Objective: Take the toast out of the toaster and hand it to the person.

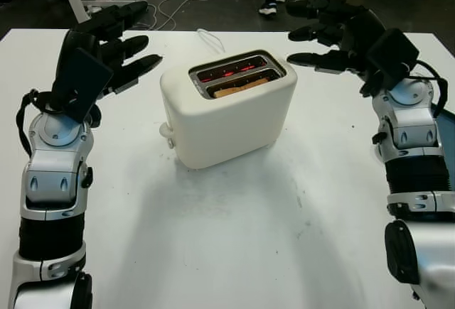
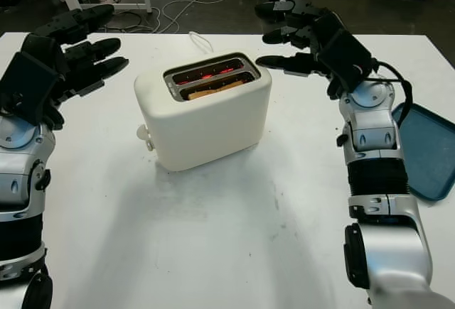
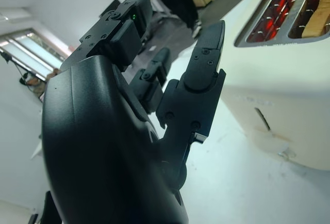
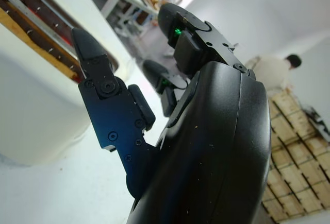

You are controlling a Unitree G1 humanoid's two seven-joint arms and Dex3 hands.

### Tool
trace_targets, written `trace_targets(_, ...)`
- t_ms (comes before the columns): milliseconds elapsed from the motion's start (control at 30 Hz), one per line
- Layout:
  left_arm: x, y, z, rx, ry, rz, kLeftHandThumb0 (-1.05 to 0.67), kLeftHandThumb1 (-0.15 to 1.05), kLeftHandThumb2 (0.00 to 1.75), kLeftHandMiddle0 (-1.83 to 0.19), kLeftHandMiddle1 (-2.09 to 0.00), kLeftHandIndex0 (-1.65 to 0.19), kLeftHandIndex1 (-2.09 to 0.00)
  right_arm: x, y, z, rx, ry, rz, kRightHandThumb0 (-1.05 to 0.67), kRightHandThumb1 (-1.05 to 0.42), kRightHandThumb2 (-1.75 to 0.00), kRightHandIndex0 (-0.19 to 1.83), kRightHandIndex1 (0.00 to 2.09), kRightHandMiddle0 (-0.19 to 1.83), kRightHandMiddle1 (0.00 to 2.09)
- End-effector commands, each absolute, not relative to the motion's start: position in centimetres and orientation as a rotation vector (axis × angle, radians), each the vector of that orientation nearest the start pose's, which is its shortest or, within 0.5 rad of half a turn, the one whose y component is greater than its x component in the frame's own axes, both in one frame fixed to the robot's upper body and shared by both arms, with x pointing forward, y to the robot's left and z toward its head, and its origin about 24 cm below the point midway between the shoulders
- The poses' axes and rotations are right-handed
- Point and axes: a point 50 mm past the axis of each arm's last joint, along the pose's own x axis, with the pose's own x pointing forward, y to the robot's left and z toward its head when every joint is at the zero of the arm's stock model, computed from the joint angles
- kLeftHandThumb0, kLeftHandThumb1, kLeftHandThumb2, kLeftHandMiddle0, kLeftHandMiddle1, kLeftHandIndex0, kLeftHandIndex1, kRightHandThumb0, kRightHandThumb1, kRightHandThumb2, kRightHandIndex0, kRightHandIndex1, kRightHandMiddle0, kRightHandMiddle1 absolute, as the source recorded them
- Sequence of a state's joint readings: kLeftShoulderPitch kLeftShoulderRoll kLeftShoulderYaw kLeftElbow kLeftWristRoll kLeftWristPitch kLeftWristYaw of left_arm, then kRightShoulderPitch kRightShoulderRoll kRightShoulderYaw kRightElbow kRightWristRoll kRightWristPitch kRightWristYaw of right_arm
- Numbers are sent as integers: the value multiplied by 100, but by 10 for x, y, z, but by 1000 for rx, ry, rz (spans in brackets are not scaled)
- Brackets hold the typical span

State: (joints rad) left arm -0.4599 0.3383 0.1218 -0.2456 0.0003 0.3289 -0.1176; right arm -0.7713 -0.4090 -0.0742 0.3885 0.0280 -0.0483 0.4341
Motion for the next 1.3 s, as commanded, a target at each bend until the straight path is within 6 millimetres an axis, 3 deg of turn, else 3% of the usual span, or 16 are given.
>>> trace_targets(0, 305, 188, 219, 342, -423, -51, -36, 81, 0, -71, -10, -64, -3, 365, -189, 212, -406, -365, 357, -28, -72, 0, 36, 80, 56, 22)
trace_targets(567, 305, 187, 220, 354, -420, -65, -34, 82, 0, -64, -21, -62, -4, 365, -187, 214, -422, -362, 356, -28, -72, 0, 38, 78, 58, 19)
trace_targets(600, 306, 187, 220, 356, -422, -64, -34, 82, 0, -59, -31, -61, -4, 364, -187, 214, -423, -362, 356, -29, -72, 0, 38, 78, 58, 19)
trace_targets(667, 306, 187, 220, 357, -425, -65, -34, 81, 1, -38, -72, -60, -8, 364, -186, 214, -417, -360, 357, -28, -71, 0, 38, 77, 58, 18)
trace_targets(733, 305, 187, 220, 360, -429, -65, -34, 81, 1, -28, -93, -60, -10, 364, -186, 214, -413, -359, 357, -28, -71, 0, 37, 76, 58, 18)
trace_targets(1267, 305, 186, 219, 347, -425, -66, -34, 81, 0, -21, -104, -57, -13, 364, -187, 213, -418, -355, 360, -31, -72, 0, 40, 72, 60, 14)
